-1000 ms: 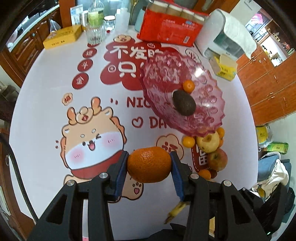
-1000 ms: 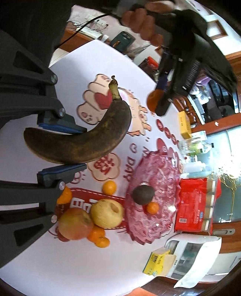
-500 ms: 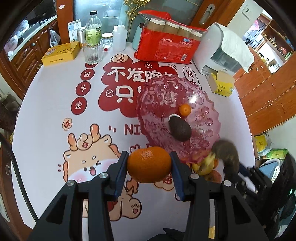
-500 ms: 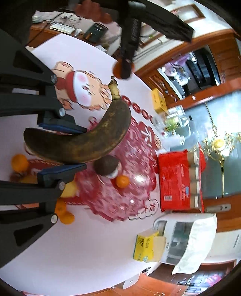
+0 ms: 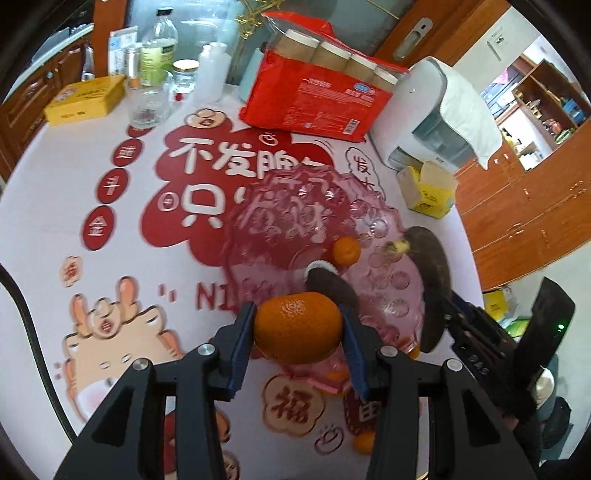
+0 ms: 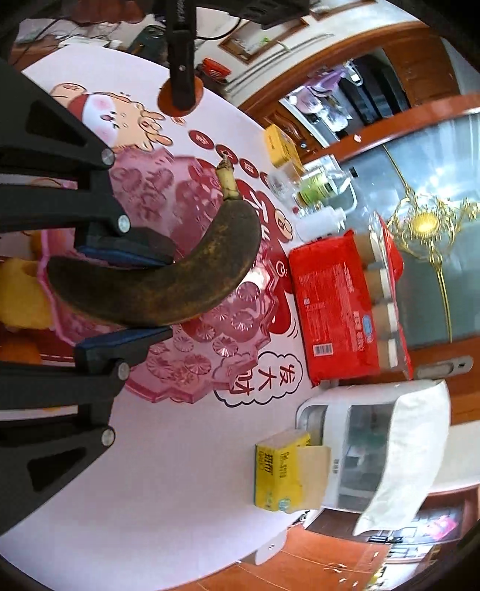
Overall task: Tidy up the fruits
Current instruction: 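Lower the banana and orange into the pink bowl and open both tools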
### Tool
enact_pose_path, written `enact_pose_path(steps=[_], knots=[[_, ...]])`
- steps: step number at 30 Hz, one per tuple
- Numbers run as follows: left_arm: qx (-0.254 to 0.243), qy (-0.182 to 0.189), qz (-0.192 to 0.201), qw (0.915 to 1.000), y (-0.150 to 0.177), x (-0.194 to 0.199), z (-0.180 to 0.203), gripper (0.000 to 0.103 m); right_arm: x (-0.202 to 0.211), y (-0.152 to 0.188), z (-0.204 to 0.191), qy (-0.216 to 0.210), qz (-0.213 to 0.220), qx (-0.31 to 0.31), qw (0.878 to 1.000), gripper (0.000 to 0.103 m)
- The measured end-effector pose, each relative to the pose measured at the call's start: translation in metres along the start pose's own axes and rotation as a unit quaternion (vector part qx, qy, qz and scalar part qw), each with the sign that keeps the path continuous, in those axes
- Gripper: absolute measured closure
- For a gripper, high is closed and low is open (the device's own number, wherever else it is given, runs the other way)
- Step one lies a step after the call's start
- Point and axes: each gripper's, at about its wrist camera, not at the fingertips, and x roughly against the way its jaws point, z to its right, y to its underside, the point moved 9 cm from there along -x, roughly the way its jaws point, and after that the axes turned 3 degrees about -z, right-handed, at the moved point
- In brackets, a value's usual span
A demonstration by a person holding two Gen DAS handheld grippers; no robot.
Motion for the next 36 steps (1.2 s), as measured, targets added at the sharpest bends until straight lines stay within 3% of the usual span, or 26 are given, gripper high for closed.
enact_pose_path(steps=[9, 17, 20, 30, 36], knots=[[-0.014, 0.015, -0.021, 0.9996, -0.001, -0.054, 0.01, 0.059, -0.049, 0.007, 0.008, -0.008, -0.033, -0.012, 0.999, 0.071], [-0.017, 0.004, -0.028, 0.9994, 0.002, -0.064, 0.009, 0.055, -0.064, 0.014, 0.013, -0.003, -0.053, -0.023, 0.998, 0.07], [-0.014, 0.01, -0.017, 0.9997, 0.001, -0.056, 0.011, 0.044, -0.053, 0.008, 0.013, -0.015, -0.032, -0.035, 0.999, 0.069], [-0.011, 0.005, -0.011, 0.9999, 0.018, -0.022, 0.015, 0.041, -0.008, 0.005, 0.008, 0.008, -0.021, -0.041, 0.999, 0.06], [-0.027, 0.025, -0.008, 0.9993, 0.04, -0.005, 0.022, 0.041, 0.025, 0.025, 0.003, 0.027, -0.018, -0.056, 0.998, 0.058]])
